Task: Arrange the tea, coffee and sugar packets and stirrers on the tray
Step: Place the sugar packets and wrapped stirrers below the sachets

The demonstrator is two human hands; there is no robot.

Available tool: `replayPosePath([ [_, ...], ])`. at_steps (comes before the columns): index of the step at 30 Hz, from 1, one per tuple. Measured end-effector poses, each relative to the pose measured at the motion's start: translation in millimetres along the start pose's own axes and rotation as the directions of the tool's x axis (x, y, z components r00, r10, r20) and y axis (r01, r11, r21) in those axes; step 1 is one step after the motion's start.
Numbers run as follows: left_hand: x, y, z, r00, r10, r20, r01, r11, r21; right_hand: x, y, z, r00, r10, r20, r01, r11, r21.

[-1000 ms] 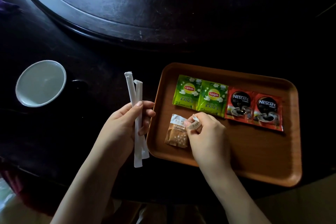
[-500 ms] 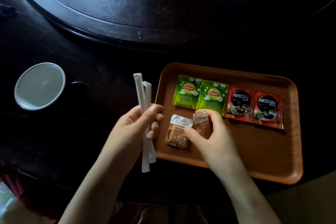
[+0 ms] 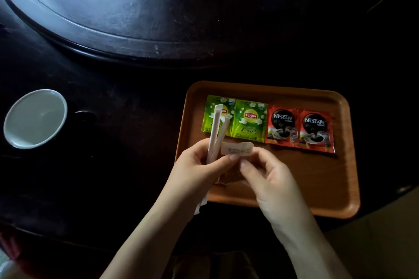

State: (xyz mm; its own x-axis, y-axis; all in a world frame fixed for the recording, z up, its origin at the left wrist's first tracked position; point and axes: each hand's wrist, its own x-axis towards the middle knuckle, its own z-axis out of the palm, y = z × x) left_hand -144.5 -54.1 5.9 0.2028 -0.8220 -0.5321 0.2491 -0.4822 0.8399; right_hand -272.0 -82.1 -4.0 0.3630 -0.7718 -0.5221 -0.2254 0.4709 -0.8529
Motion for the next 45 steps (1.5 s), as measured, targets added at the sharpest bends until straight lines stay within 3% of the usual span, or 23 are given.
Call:
replayPosePath([
  [3, 0, -1, 4, 0.997, 0.033, -0.066, -0.033, 0.999, 0.006, -2, -1, -5, 0.984, -0.125, -0.125, 0.11, 0.986, -0.124],
  [7, 2, -5, 10, 0.997, 0.029, -0.07, -0.024, 0.998, 0.066, -1, 1, -11, 0.963, -0.151, -0.223, 0.145, 0.988, -0.043],
  [12, 3, -5, 11, 0.999, -0.021, -0.025, 0.024, 0.992, 0.121, 4, 8, -16, 0.981, -0.093, -0.17, 0.103, 0.993, 0.052],
  [18, 3, -11, 4, 0.992, -0.031, -0.123, 0.046, 0.991, 0.124, 3, 18, -24, 0.948, -0.153, -0.279, 0.14, 0.988, -0.065],
  [22, 8, -10, -11, 0.972, -0.062, -0.225, 0.043, 0.995, -0.088, 4, 31, -23, 0.926, -0.149, -0.348, 0.072, 0.972, -0.224],
  [32, 3, -5, -31, 0.975, -0.056, -0.214, -0.003, 0.964, -0.265, 4, 36, -2, 0.86, -0.295, -0.417, 0.055, 0.865, -0.498],
  [45, 3, -15, -30, 0.978, -0.104, -0.182, 0.076, 0.985, -0.152, 10, 37, 10, 0.862, -0.335, -0.382, 0.003, 0.755, -0.656],
])
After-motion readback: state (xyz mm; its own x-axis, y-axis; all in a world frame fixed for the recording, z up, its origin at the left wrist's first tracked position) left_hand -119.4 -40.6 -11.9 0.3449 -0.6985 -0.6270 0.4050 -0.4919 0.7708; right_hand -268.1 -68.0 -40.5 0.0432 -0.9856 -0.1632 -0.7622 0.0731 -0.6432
